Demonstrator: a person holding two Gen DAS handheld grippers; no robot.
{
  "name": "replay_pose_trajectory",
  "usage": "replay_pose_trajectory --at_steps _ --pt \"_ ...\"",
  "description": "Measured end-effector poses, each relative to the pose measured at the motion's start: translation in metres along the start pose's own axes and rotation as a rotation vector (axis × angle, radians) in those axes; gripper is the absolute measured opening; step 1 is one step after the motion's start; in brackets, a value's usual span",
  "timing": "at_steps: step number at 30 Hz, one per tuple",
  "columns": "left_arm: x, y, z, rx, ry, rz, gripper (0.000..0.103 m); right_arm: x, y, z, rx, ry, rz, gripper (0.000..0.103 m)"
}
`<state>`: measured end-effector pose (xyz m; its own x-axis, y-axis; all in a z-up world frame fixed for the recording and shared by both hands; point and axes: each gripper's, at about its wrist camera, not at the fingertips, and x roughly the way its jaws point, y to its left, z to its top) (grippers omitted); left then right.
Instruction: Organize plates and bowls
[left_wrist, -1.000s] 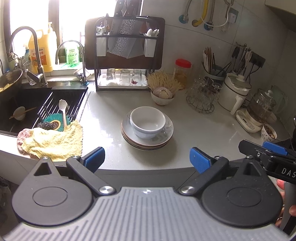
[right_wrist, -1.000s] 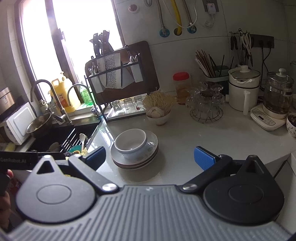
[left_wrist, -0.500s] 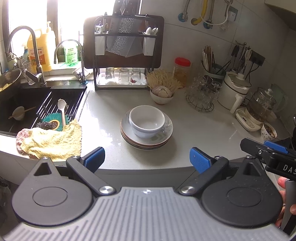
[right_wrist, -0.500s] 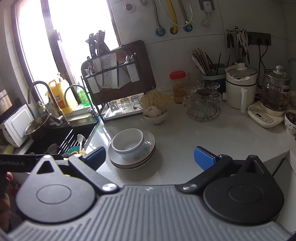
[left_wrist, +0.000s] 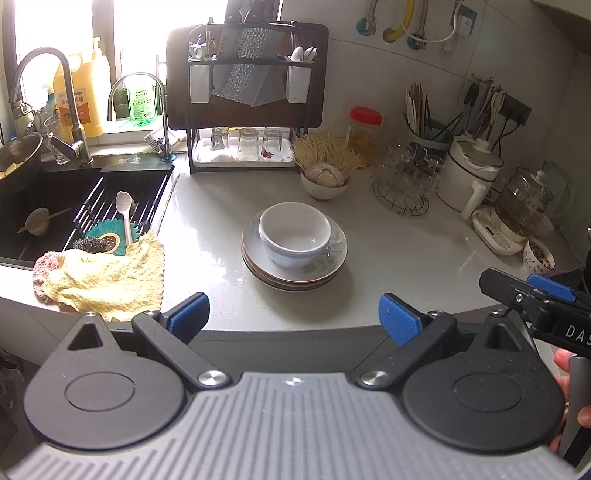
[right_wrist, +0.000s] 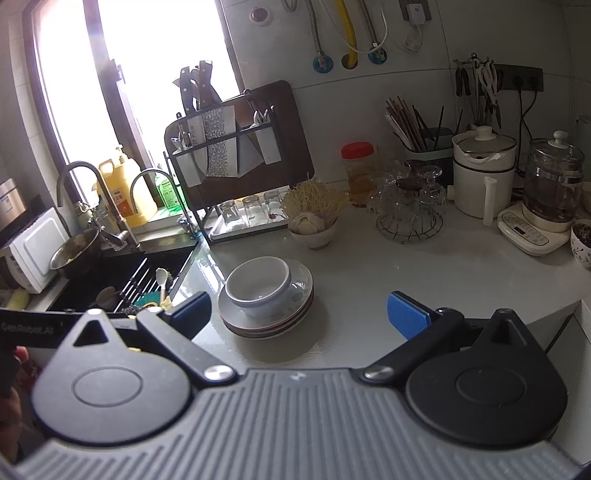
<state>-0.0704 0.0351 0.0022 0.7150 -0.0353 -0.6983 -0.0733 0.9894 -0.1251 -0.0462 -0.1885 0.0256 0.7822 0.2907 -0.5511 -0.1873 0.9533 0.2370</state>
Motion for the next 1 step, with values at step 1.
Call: replay_pose_trajectory --at_steps 1 --pt "-0.0004 -0.0005 -0.0007 0.001 0.002 0.0 0.1 0.0006 0.0002 0.0 0.001 -0.001 -0.001 0.103"
